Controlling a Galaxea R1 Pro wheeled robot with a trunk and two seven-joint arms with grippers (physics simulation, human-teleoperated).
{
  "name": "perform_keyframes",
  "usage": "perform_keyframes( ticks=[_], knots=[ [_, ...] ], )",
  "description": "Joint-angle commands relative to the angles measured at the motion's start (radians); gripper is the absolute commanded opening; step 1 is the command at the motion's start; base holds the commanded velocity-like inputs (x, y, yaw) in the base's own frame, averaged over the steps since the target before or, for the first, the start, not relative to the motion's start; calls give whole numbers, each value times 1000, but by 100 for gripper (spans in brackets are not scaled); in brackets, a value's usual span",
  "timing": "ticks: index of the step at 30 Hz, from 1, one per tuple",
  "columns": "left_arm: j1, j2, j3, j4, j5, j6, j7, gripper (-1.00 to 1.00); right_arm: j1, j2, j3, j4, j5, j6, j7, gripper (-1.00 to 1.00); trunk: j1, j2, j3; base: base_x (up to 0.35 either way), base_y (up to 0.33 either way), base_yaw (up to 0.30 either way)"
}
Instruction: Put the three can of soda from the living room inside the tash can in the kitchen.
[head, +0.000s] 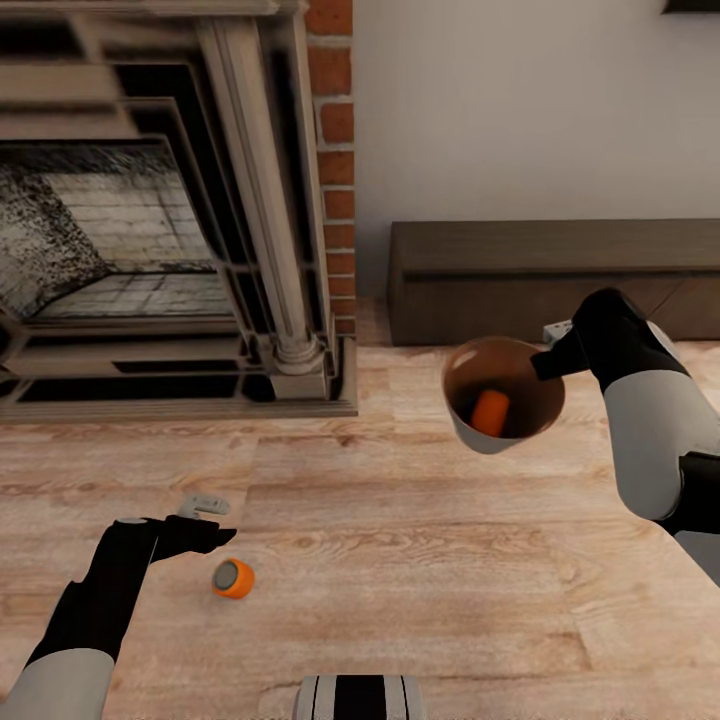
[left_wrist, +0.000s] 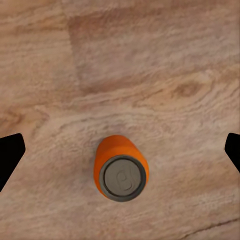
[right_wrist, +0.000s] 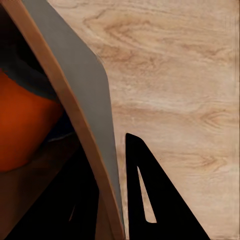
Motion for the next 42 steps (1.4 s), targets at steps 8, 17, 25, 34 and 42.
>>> perform_keyframes(
  ticks=[8,17,25,34,42],
  knots=[
    [0,-1,-2,1,-3,0,1,100,-2,-4,-7,0,18,0,1,-100,31,-56,-37,0,0,0],
    [0,-2,-2,1,-2,1,21,100,-2,-1,-6,0,21,0,2,-100,58,-106,-81,0,0,0],
    [0,-2,-3,30,-4,1,21,100,-2,0,-1,-1,25,0,1,-100,59,-106,-101,0,0,0],
    [0,-2,-3,38,-2,0,22,100,-1,-2,2,-1,27,0,1,-100,59,-106,-109,0,0,0],
    [0,-2,-3,38,2,0,22,100,0,2,4,-1,28,0,1,-100,60,-107,-117,0,0,0]
  ],
)
